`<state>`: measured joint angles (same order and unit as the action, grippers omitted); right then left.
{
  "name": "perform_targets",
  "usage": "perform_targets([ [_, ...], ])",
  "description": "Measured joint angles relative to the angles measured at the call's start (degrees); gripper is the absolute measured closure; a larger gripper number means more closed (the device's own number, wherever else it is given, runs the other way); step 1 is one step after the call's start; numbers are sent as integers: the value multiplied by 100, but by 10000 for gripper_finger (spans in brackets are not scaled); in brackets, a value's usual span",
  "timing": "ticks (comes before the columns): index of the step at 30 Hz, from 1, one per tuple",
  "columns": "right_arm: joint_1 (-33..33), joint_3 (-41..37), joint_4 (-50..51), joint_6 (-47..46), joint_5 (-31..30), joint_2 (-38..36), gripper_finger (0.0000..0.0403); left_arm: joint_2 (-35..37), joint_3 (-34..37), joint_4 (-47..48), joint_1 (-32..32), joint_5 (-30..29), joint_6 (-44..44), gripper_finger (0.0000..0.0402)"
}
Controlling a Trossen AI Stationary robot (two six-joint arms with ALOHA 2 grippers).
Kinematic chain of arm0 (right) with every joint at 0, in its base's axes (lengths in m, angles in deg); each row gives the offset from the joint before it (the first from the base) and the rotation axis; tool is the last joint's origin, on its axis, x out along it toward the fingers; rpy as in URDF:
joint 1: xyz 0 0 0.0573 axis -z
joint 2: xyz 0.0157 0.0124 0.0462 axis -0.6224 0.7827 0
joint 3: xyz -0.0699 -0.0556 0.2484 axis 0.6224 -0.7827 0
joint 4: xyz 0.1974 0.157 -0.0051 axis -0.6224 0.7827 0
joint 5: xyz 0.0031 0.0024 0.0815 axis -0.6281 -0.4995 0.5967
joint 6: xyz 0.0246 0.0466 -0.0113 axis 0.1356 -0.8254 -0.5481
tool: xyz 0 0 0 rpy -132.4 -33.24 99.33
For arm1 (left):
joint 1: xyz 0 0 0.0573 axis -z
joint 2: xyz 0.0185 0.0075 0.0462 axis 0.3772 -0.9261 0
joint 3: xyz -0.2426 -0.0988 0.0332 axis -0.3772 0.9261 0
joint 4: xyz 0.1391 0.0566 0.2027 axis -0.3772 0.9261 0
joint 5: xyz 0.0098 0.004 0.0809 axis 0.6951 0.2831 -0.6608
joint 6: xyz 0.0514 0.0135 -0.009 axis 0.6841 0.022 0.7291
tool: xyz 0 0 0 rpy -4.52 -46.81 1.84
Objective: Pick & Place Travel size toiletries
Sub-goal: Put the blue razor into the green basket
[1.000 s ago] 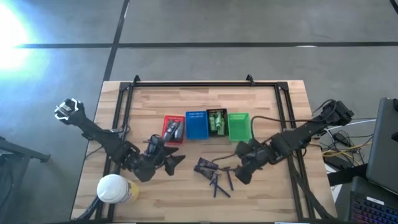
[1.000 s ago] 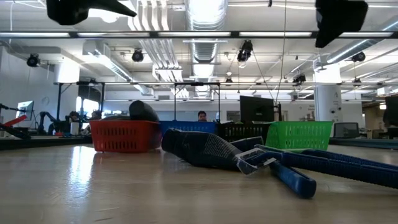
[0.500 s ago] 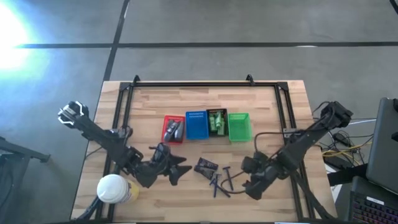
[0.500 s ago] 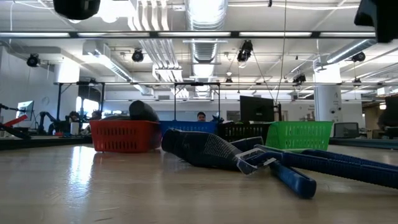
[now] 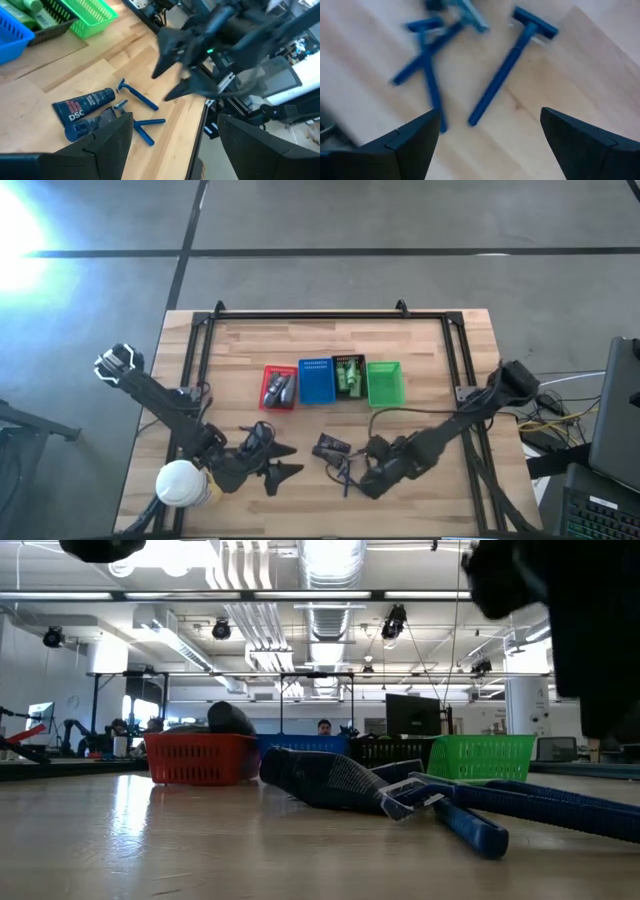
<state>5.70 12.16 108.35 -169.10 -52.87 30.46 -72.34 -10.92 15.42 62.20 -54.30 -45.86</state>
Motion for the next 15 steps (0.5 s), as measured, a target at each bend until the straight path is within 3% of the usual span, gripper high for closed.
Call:
perform_targets([
  [4, 243, 1, 0, -176, 303, 373, 81, 28, 0, 2, 36, 112, 100, 108],
  [15, 324, 132, 4, -1049, 283, 860, 146, 175, 0, 62, 84, 550, 559, 108],
])
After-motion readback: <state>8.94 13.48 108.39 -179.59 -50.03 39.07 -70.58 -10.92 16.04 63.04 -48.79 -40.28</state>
